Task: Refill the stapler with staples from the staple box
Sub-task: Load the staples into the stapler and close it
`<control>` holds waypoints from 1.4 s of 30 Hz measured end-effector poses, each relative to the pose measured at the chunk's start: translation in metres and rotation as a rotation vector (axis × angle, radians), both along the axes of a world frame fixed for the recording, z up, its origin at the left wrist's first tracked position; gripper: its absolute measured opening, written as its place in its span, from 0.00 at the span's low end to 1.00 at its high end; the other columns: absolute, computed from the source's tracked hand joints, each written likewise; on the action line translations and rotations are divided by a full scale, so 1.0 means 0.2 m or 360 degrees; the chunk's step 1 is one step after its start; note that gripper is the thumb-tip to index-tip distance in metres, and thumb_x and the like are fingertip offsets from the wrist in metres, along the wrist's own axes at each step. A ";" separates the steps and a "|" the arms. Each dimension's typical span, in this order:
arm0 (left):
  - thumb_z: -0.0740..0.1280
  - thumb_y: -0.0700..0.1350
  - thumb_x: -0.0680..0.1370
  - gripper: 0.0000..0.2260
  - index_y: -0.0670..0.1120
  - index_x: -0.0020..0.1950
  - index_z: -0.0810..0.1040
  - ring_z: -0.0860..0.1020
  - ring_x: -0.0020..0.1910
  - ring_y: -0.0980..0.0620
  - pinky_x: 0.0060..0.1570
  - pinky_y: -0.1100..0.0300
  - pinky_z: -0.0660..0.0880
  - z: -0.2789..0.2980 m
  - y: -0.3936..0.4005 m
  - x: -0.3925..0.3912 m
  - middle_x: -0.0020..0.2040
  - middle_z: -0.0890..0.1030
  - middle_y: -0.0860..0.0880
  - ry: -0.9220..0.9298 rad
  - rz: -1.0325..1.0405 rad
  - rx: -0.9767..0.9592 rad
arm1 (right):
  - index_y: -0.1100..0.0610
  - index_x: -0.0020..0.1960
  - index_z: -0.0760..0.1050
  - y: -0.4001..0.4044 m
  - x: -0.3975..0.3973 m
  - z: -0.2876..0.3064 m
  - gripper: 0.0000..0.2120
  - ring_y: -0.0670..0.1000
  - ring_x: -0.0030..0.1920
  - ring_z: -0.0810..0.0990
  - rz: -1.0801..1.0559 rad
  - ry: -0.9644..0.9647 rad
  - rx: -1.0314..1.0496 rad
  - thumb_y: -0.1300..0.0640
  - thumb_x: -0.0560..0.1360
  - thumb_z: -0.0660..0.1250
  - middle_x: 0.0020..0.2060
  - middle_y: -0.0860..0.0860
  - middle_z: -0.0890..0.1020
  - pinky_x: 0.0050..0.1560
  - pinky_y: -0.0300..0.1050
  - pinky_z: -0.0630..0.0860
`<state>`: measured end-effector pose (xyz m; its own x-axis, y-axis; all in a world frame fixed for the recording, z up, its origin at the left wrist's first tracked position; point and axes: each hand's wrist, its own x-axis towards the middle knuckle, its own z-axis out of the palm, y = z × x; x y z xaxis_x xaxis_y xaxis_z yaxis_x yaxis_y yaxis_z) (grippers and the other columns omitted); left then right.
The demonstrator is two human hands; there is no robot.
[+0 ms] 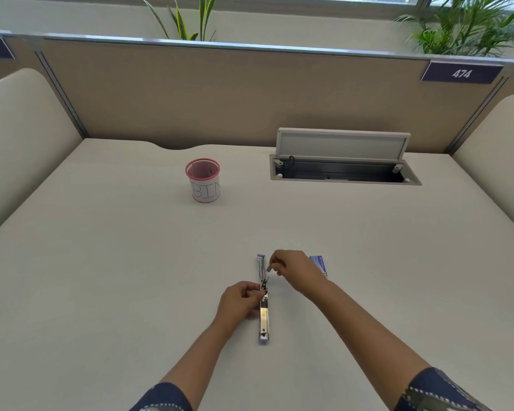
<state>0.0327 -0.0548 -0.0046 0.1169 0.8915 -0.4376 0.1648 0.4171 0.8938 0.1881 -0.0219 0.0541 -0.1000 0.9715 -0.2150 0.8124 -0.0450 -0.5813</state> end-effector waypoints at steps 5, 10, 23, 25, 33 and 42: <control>0.69 0.38 0.73 0.05 0.41 0.48 0.79 0.79 0.31 0.52 0.37 0.55 0.79 -0.02 0.00 0.00 0.35 0.80 0.46 0.0051 -0.0017 0.0017 | 0.59 0.55 0.77 0.02 -0.02 -0.01 0.10 0.55 0.52 0.78 0.0132 -0.0259 0.0031 0.58 0.78 0.59 0.51 0.57 0.81 0.46 0.44 0.70; 0.69 0.38 0.73 0.03 0.44 0.45 0.79 0.79 0.30 0.53 0.33 0.59 0.79 -0.03 0.01 0.00 0.36 0.80 0.45 0.0037 -0.0018 0.0025 | 0.59 0.55 0.76 0.03 -0.03 -0.04 0.11 0.56 0.53 0.77 0.0215 -0.0355 0.0001 0.57 0.78 0.59 0.52 0.57 0.81 0.48 0.46 0.71; 0.69 0.38 0.73 0.04 0.42 0.48 0.79 0.80 0.34 0.48 0.32 0.60 0.78 -0.04 0.01 -0.01 0.39 0.80 0.43 0.0039 -0.0013 0.0014 | 0.60 0.52 0.76 0.05 -0.05 -0.06 0.09 0.57 0.51 0.77 0.0284 -0.0353 0.0087 0.59 0.78 0.59 0.49 0.58 0.81 0.42 0.45 0.66; 0.69 0.39 0.73 0.05 0.41 0.48 0.79 0.80 0.35 0.47 0.34 0.58 0.79 -0.05 0.01 -0.01 0.39 0.80 0.42 0.0053 -0.0023 0.0015 | 0.59 0.54 0.77 0.05 -0.05 -0.05 0.10 0.57 0.52 0.77 0.0298 -0.0352 0.0076 0.59 0.78 0.59 0.50 0.57 0.81 0.45 0.45 0.68; 0.69 0.39 0.73 0.05 0.41 0.48 0.80 0.79 0.33 0.49 0.34 0.58 0.79 -0.05 0.01 -0.01 0.37 0.80 0.44 0.0083 -0.0020 0.0032 | 0.60 0.53 0.78 0.05 -0.04 -0.08 0.10 0.57 0.53 0.77 0.0266 -0.0316 0.0045 0.59 0.77 0.61 0.50 0.58 0.81 0.43 0.42 0.64; 0.69 0.40 0.73 0.05 0.41 0.48 0.80 0.79 0.34 0.49 0.39 0.54 0.79 -0.04 0.01 0.00 0.36 0.80 0.45 0.0092 -0.0024 0.0039 | 0.61 0.50 0.77 0.04 -0.02 -0.09 0.08 0.55 0.49 0.78 0.0111 -0.0180 0.0121 0.58 0.75 0.64 0.47 0.57 0.81 0.42 0.42 0.67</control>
